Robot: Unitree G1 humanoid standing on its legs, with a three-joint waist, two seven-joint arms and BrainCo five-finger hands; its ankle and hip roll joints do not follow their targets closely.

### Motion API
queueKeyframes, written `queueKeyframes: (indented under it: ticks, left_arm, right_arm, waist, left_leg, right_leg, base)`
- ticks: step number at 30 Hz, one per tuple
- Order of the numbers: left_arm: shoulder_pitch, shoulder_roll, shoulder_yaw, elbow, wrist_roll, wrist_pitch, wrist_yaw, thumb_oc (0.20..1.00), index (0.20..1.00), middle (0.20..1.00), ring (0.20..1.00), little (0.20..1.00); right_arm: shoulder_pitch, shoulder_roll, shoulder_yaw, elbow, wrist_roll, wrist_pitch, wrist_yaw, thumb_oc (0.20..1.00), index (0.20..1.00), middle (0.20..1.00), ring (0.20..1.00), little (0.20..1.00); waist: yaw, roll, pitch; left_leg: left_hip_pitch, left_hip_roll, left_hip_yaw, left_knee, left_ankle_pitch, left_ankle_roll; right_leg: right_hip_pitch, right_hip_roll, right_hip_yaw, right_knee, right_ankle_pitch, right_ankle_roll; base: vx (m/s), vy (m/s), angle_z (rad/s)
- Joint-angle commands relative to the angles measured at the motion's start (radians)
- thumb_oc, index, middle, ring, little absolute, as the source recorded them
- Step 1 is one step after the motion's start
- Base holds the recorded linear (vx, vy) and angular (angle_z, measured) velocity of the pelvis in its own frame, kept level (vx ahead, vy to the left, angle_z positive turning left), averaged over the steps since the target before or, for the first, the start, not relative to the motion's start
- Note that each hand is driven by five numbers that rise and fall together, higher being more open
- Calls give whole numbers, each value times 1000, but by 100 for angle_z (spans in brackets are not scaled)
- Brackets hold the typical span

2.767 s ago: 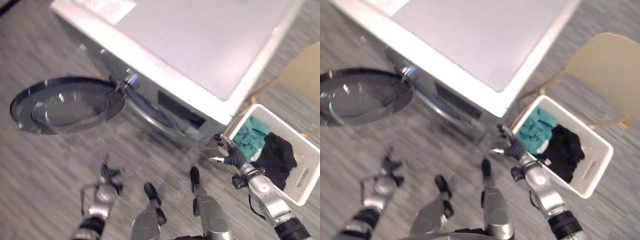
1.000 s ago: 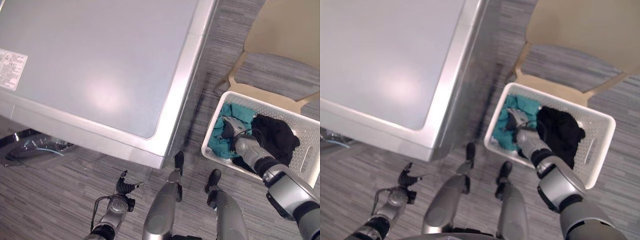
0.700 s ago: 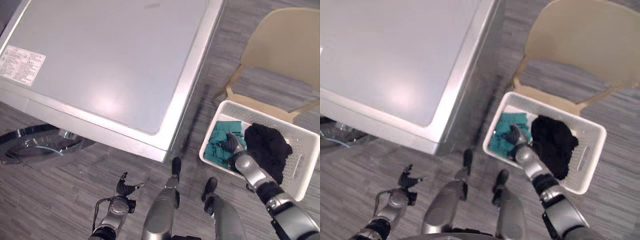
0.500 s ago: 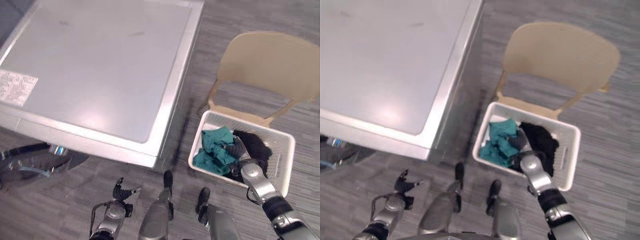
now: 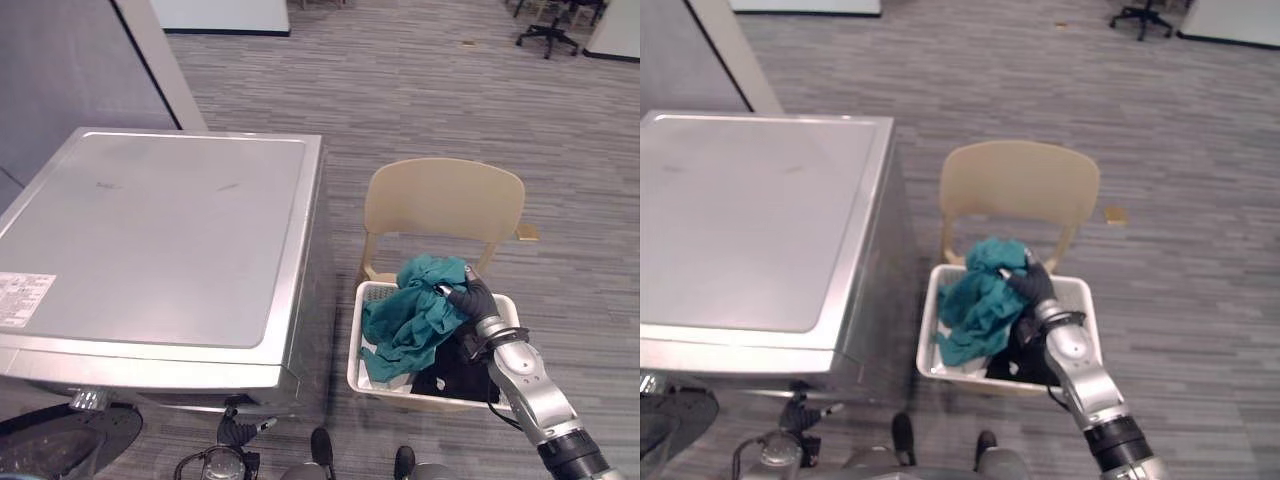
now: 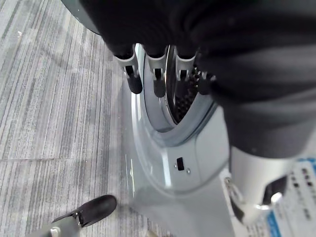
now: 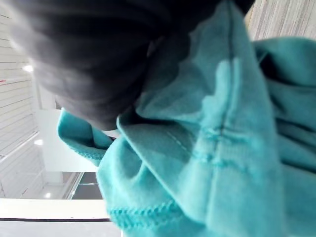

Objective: Grab the laundry basket,head to the washer,open it,put in the laundry and shut it.

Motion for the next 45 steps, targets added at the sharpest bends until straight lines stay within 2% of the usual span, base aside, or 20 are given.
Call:
queueKeyframes:
  ticks: [1,4,5,6,7,10,13,17,19,21,23,25,36,37,38,41,42,43,44,45]
  left_arm:
    - [-41,45,-5,-32,14,-28,7,1000,1000,1000,1000,1000]
    - [-24,69,-10,-128,9,-39,-4,1000,1000,1000,1000,1000]
    - [-7,73,-13,-166,-8,-45,-10,1000,1000,1000,1000,1000]
    - [-7,73,-13,-167,-8,-44,-10,1000,1000,1000,1000,1000]
    - [10,77,-14,-213,-20,-45,-26,1000,1000,1000,1000,1000]
    - [40,72,-12,-311,-40,-48,-33,1000,1000,1000,1000,1000]
    - [35,73,-25,-363,-31,-55,-41,1000,1000,1000,1000,1000]
    - [26,96,-48,-473,-9,-78,-57,1000,1000,1000,1000,1000]
    - [-6,108,-91,-567,6,-98,-64,1000,1000,1000,1000,1000]
    - [-41,111,-131,-610,27,-107,-66,1000,1000,1000,1000,1000]
    - [-114,95,-210,-665,44,-120,-66,1000,1000,1000,1000,1000]
    - [-180,73,-277,-671,59,-127,-52,1000,1000,1000,1000,1000]
    - [-466,-18,-443,-615,56,-133,56,1000,1000,1000,1000,1000]
    - [-479,-17,-439,-621,62,-136,70,445,445,445,445,445]
    - [-478,-17,-439,-621,62,-136,70,200,200,200,200,200]
    - [-469,-10,-421,-638,43,-140,89,200,200,200,200,200]
    - [-442,-1,-402,-651,18,-138,80,200,200,200,200,200]
    - [-441,-1,-401,-652,18,-138,79,200,200,200,200,200]
    - [-396,27,-369,-671,17,-136,58,200,200,200,200,200]
    - [-395,27,-368,-672,17,-135,57,200,200,200,200,200]
  right_arm:
    - [-67,-2,-23,-102,28,-103,20,200,200,200,200,200]
    - [-55,-3,-64,-130,8,-114,6,200,200,200,200,200]
    - [-63,-5,-65,-127,6,-111,4,200,200,200,200,200]
    - [-63,-5,-65,-127,6,-111,4,200,200,200,200,200]
    - [-83,7,-66,-122,34,-109,-5,200,200,200,200,200]
    - [-98,-4,-70,-137,44,-118,-15,200,200,200,200,200]
    - [-107,-12,-70,-144,49,-119,-22,200,200,200,200,200]
    - [-120,-18,-58,-189,51,-123,-15,200,200,200,200,200]
    - [-154,-14,-38,-238,57,-133,-7,200,200,200,200,200]
    - [-181,-5,-25,-261,67,-142,-3,200,200,200,200,200]
    - [-204,19,-7,-333,74,-156,2,200,200,200,200,200]
    - [-255,51,45,-355,96,-163,0,200,200,200,200,200]
    - [-411,169,234,-345,198,-167,-4,200,200,200,200,200]
    - [-392,173,244,-340,205,-164,3,200,200,200,200,200]
    - [-392,173,244,-340,205,-164,3,200,200,200,200,200]
    - [-312,167,267,-312,225,-146,19,200,200,200,200,200]
    - [-259,156,278,-278,233,-125,35,592,592,592,592,592]
    - [-258,156,278,-278,233,-125,35,827,827,827,827,827]
    - [-207,116,270,-244,189,-96,49,1000,1000,1000,1000,1000]
    - [-205,116,270,-245,189,-96,49,1000,1000,1000,1000,1000]
  waist:
    - [37,-16,71]
    - [67,-29,38]
    - [93,-39,35]
    - [93,-36,34]
    - [126,-34,27]
    - [143,-6,44]
    - [135,0,60]
    - [113,-19,61]
    - [88,-42,43]
    - [65,-49,21]
    - [21,-33,-32]
    - [3,-42,-61]
    - [-13,-63,-88]
    - [-14,-61,-88]
    - [-14,-61,-88]
    - [-22,-54,-90]
    - [-24,-50,-91]
    - [-24,-50,-91]
    - [-23,-46,-92]
    - [-23,-46,-93]
  left_leg:
    - [22,11,-24,-32,-30,-9]
    - [-57,1,-65,-15,7,-7]
    - [-90,0,-78,-11,25,-15]
    - [-91,3,-78,-11,27,-16]
    - [-155,17,-95,-1,76,-55]
    - [-209,37,-115,-3,114,-93]
    - [-215,40,-93,17,83,-89]
    - [-180,24,-83,133,0,-64]
    - [-116,14,-79,215,-109,-52]
    - [-41,17,-73,219,-159,-53]
    - [55,41,-14,87,-139,-64]
    - [95,28,-21,-5,-117,-62]
    - [131,12,4,-34,-128,-38]
    - [133,11,4,-34,-129,-36]
    - [134,11,5,-34,-129,-36]
    - [140,7,14,-34,-132,-35]
    - [143,5,16,-34,-132,-34]
    - [143,5,16,-34,-132,-34]
    - [147,4,17,-34,-132,-35]
    - [147,4,17,-34,-132,-35]
  right_leg:
    - [-60,-1,62,159,-5,82]
    - [21,67,139,294,-64,57]
    - [83,75,142,213,-121,32]
    - [83,78,142,209,-117,31]
    - [129,106,145,70,-160,-7]
    - [124,145,131,-12,-158,-32]
    - [110,130,94,-29,-131,-32]
    - [97,82,38,-75,-72,-19]
    - [85,45,3,-107,-41,-11]
    - [77,30,-25,-117,-31,-7]
    - [67,29,-82,-136,-18,6]
    - [75,23,-89,-146,1,18]
    - [74,5,-46,-116,17,42]
    - [74,3,-45,-115,19,43]
    - [75,3,-45,-115,19,43]
    - [77,-1,-37,-115,22,46]
    - [79,-2,-31,-117,23,47]
    - [80,-2,-31,-117,23,47]
    - [85,-2,-28,-123,24,48]
    - [85,-2,-28,-123,24,48]
  base:
    - [-210,-47,17]
    - [-306,-164,51]
    - [-159,-142,89]
    - [-325,-224,58]
    - [-380,-220,18]
    - [-401,-177,41]
    - [-229,-18,51]
    - [-262,16,52]
    - [-190,61,51]
    - [-78,134,53]
    - [-5,236,137]
    - [37,195,61]
    - [-3,66,-7]
    - [8,19,-13]
    - [6,19,-11]
    - [18,22,-11]
    - [21,20,-7]
    - [43,14,-7]
    - [30,4,-11]
    - [29,4,-10]
